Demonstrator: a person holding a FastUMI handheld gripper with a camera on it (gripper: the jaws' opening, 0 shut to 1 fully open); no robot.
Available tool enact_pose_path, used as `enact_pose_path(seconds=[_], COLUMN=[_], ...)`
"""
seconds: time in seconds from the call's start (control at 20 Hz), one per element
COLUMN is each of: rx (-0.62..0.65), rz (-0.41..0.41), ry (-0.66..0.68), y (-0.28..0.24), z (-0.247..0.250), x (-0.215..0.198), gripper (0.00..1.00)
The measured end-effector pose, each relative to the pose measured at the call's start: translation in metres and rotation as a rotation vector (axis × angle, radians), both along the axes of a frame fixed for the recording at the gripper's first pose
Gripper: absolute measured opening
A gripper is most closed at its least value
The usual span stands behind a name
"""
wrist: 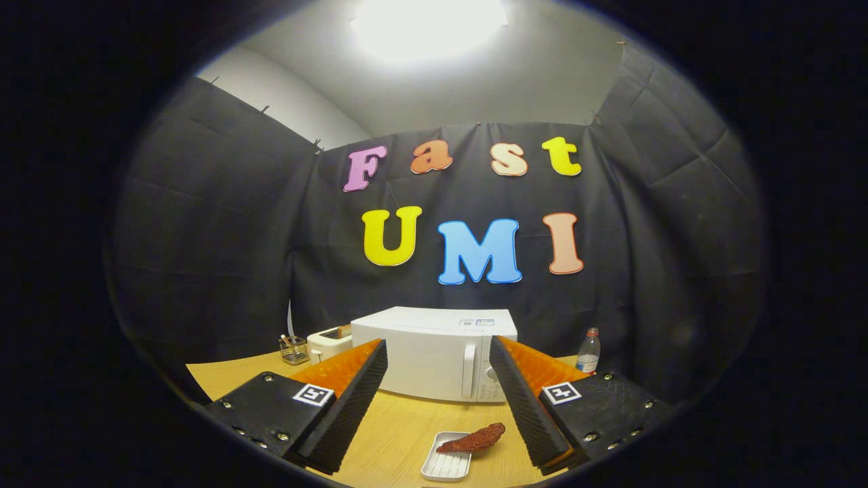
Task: Open the microwave, put the food inside, and close the microwave door.
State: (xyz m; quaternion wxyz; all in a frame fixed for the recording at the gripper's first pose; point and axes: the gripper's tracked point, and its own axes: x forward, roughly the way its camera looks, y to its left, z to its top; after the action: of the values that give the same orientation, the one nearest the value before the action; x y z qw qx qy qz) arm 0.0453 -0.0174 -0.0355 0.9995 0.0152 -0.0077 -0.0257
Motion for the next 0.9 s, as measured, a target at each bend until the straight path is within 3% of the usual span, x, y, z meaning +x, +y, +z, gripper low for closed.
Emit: enact_pose_path(seconds=[0.4, 0.9], rx=[0.019, 0.086], rz=[-0.036, -0.084], ry=[0.023, 0.088], y=[-0.018, -0.041], z=[-0.037, -0.098], x=[0.049, 0.145], gripper=[0.96, 0.96])
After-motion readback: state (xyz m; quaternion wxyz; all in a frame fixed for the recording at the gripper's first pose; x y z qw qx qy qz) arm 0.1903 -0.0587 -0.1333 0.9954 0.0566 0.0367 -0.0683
